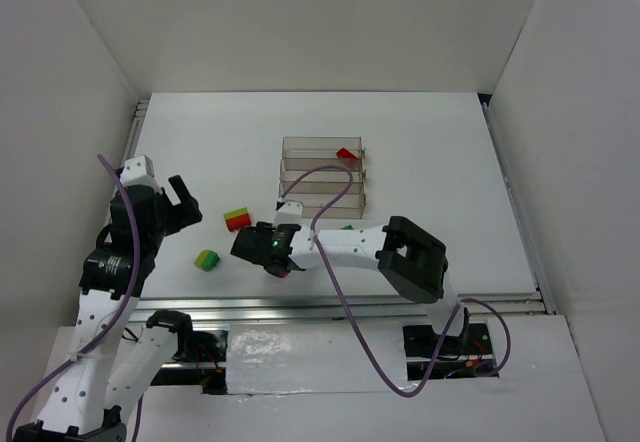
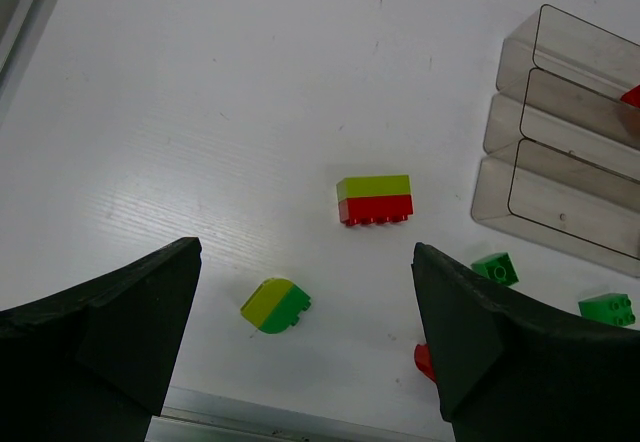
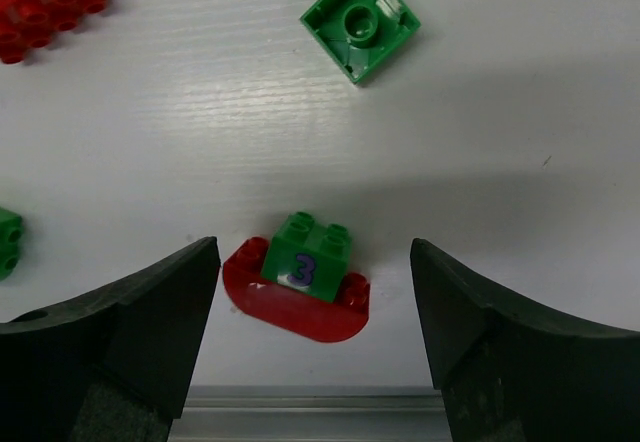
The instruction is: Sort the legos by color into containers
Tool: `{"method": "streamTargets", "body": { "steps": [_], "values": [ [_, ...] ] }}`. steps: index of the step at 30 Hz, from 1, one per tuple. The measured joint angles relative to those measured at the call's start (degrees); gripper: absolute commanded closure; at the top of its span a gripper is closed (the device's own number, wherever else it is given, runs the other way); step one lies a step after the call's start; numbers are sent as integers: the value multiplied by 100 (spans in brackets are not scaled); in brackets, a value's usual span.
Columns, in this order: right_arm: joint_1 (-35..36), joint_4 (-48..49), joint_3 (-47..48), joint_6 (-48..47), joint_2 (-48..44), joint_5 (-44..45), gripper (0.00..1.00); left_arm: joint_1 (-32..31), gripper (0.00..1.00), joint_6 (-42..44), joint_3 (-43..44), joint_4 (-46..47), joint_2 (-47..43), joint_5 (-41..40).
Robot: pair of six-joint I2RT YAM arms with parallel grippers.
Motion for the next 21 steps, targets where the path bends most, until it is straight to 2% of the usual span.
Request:
{"method": "streamTargets", "body": {
  "steps": [3, 9, 15, 21],
  "values": [
    [-96, 101, -157, 24, 0, -76, 20, 0, 0, 2, 0, 0, 4, 39],
    [-162, 221, -190, 37, 2, -177, 33, 0, 1, 4, 0, 7, 4, 98],
    [-162, 376, -190, 42, 2, -350, 36, 0, 1, 4, 0, 7, 4, 111],
    [-162, 492, -192, 68, 105, -452, 45, 0, 1, 4, 0, 9, 4, 111]
  ]
}}
